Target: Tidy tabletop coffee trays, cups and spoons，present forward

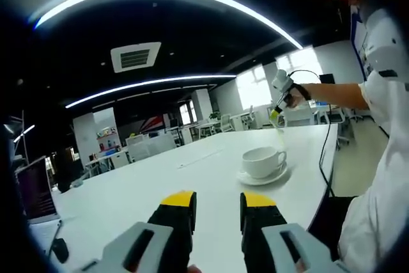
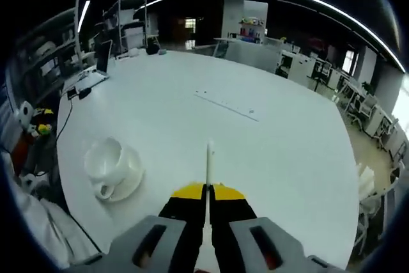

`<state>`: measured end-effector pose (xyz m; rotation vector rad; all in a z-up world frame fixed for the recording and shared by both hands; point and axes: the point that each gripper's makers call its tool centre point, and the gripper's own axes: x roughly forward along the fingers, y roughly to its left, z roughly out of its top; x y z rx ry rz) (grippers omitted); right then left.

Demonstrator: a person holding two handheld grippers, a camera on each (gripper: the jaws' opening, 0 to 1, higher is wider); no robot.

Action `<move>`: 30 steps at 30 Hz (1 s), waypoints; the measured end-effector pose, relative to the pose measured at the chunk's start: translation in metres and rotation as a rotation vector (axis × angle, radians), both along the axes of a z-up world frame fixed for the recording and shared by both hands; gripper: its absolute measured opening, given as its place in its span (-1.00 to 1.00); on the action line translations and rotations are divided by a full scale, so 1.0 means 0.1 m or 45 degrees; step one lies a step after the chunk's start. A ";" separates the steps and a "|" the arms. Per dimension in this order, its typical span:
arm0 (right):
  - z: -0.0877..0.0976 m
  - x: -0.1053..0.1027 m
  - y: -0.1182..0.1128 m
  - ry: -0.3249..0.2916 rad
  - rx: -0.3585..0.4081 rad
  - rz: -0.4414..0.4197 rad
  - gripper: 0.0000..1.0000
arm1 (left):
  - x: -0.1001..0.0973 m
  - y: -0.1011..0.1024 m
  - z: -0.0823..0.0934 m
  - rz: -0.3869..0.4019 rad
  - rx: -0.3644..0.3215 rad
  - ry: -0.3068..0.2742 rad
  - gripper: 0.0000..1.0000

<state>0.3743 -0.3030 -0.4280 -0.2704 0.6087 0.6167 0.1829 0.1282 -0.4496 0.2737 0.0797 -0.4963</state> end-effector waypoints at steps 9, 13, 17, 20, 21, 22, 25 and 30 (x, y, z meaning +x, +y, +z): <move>0.38 -0.10 0.40 -0.125 0.105 0.081 -0.94 | -0.01 0.01 0.04 0.002 0.005 -0.009 -0.42; 0.50 -0.17 0.64 -0.185 0.178 0.111 -0.94 | -0.01 0.01 0.05 0.004 0.005 -0.010 -0.42; 0.59 -0.29 0.87 -0.236 0.226 0.138 -0.94 | -0.01 0.01 0.04 0.005 0.006 -0.004 -0.42; 0.62 -0.39 1.10 -0.254 0.252 0.219 -0.94 | 0.00 0.01 0.04 0.007 0.009 -0.001 -0.42; 0.62 -0.40 1.16 -0.252 0.268 0.227 -0.94 | 0.00 0.01 0.04 0.007 0.011 -0.002 -0.42; 0.63 -0.41 1.21 -0.258 0.279 0.235 -0.94 | 0.00 0.01 0.05 0.007 0.011 -0.006 -0.42; 0.59 -0.46 1.36 -0.250 0.293 0.255 -0.94 | 0.00 -0.02 0.05 0.002 0.005 -0.009 -0.42; 0.60 -0.55 1.60 -0.269 0.326 0.298 -0.94 | 0.00 -0.06 0.04 -0.007 0.007 -0.008 -0.42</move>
